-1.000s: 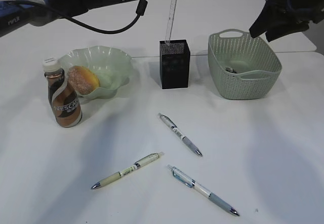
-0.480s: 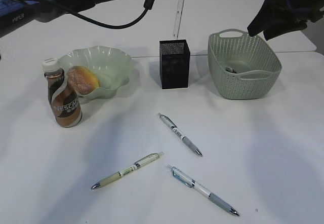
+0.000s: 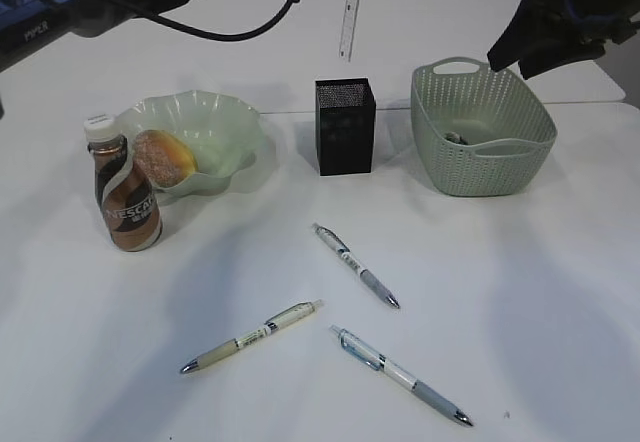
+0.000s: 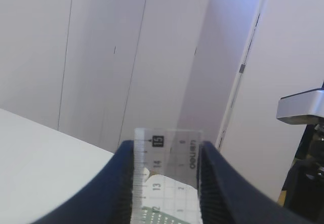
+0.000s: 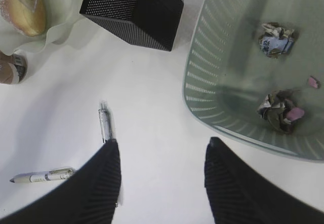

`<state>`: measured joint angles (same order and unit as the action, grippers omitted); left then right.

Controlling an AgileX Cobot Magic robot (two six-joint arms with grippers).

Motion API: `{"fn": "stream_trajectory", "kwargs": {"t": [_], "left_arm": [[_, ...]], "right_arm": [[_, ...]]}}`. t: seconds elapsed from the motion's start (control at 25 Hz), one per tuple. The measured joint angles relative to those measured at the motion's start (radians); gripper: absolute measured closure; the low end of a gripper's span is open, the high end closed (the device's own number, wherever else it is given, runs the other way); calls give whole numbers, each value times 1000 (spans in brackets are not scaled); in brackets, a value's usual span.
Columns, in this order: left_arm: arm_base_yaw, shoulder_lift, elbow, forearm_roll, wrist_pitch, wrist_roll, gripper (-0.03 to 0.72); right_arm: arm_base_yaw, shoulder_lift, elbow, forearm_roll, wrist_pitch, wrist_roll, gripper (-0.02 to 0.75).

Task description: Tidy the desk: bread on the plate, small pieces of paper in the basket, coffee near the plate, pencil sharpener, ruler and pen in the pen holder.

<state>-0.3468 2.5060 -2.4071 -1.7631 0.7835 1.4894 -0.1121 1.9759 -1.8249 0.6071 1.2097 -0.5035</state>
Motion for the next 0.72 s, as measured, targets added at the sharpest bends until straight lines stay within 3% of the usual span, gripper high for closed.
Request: {"fn": "stream_trajectory", "kwargs": {"t": [0.48,0.72], "left_arm": [[8,0,0,-4,-46,0,450],[13,0,0,-4,85,0,451]], "right_arm": [[0,0,0,32,-4,-15,312],[0,0,0,41,-4,-25,312]]}}
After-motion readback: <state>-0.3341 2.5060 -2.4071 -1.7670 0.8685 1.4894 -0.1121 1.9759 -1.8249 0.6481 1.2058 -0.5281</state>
